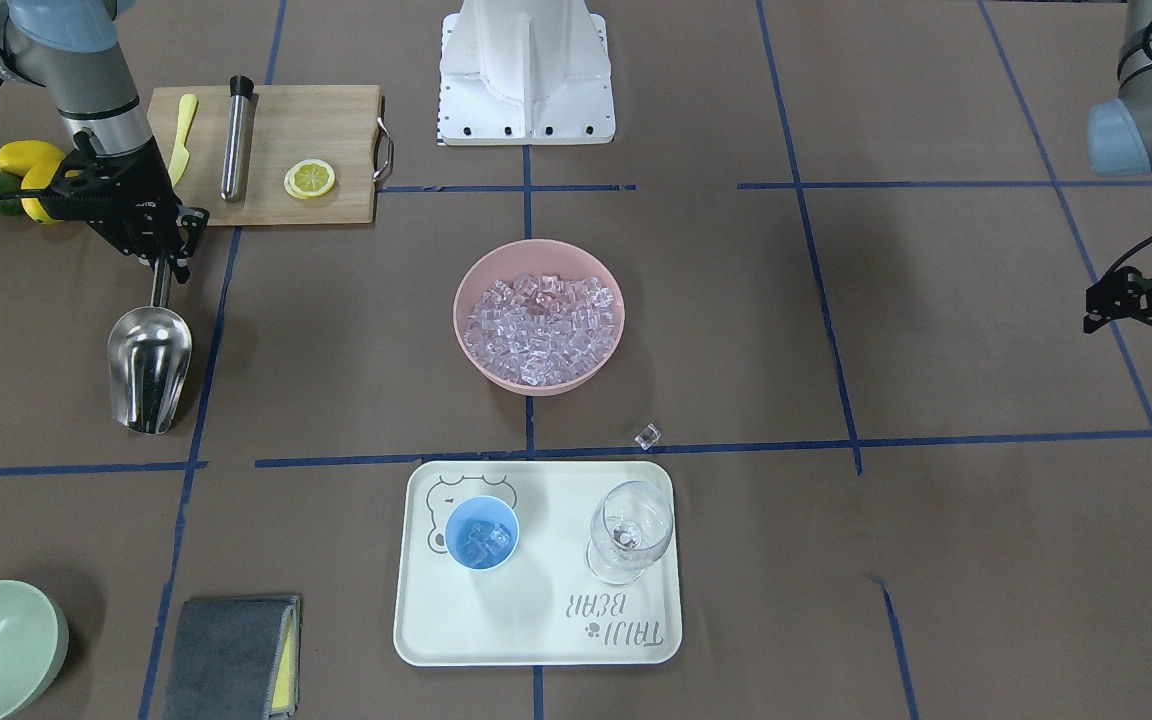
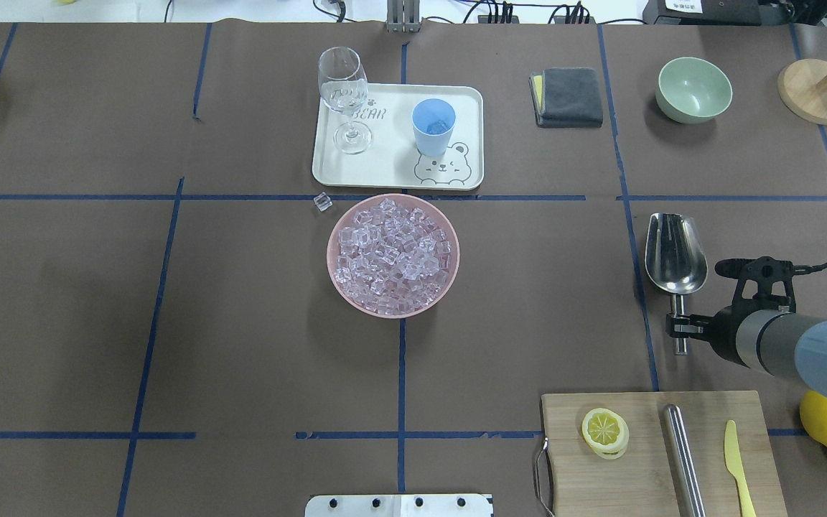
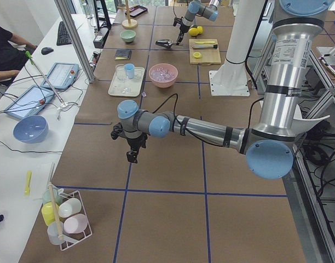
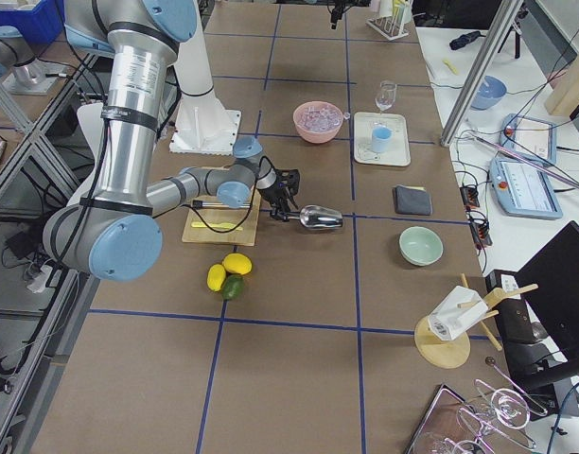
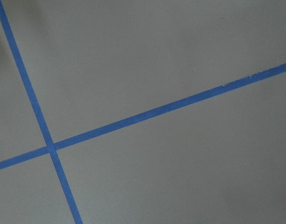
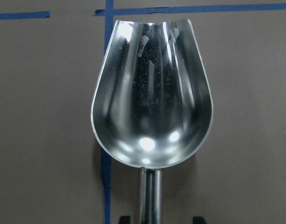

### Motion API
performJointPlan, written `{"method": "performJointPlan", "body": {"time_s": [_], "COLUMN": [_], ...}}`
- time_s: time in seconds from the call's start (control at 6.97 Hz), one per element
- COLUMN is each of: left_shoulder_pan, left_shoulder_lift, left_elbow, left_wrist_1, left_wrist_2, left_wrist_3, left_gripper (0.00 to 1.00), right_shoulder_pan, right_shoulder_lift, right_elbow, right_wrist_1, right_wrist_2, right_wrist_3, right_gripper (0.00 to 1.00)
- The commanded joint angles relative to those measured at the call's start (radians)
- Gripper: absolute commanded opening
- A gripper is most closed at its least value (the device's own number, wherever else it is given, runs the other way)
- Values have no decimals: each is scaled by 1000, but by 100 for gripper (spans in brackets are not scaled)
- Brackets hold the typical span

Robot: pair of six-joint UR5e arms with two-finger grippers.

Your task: Put ice in cup with scoop

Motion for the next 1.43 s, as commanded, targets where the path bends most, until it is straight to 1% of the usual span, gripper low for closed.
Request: {"method": "performJointPlan", "body": {"time_s": [0.0,0.14,0.29,0.43,0.57,0.72,0.86,1.0,1.15,1.29], "left_shoulder_pan": [-1,-26,-47,-81,-112,-147,-197,-212,-228,-245], "left_shoulder_lift": [-1,-1,4,13,18,18,15,16,25,37], "left_elbow": [-1,-5,-28,-27,-30,-30,-22,-18,-13,-10], "left_wrist_1": [3,3,4,6,9,59,122,128,133,131], "left_wrist_2": [0,-2,-8,-10,-14,-29,-107,-131,-132,-132], "left_wrist_3": [0,0,2,2,2,3,3,3,5,6], "left_gripper": [100,100,100,100,100,100,100,100,100,100], "right_shoulder_pan": [4,21,86,199,345,443,581,719,859,950], "right_shoulder_lift": [-1,-23,-20,-18,-15,-9,30,87,162,195], "right_elbow": [18,41,35,32,-6,-33,-61,-118,-215,-306], "right_wrist_1": [0,0,-4,-15,-27,-62,-158,-270,-370,-421], "right_wrist_2": [23,90,179,297,438,498,572,671,771,825], "right_wrist_3": [0,-15,-34,-128,-249,-373,-542,-735,-948,-1115], "right_gripper": [100,100,100,100,100,100,100,100,100,100]}}
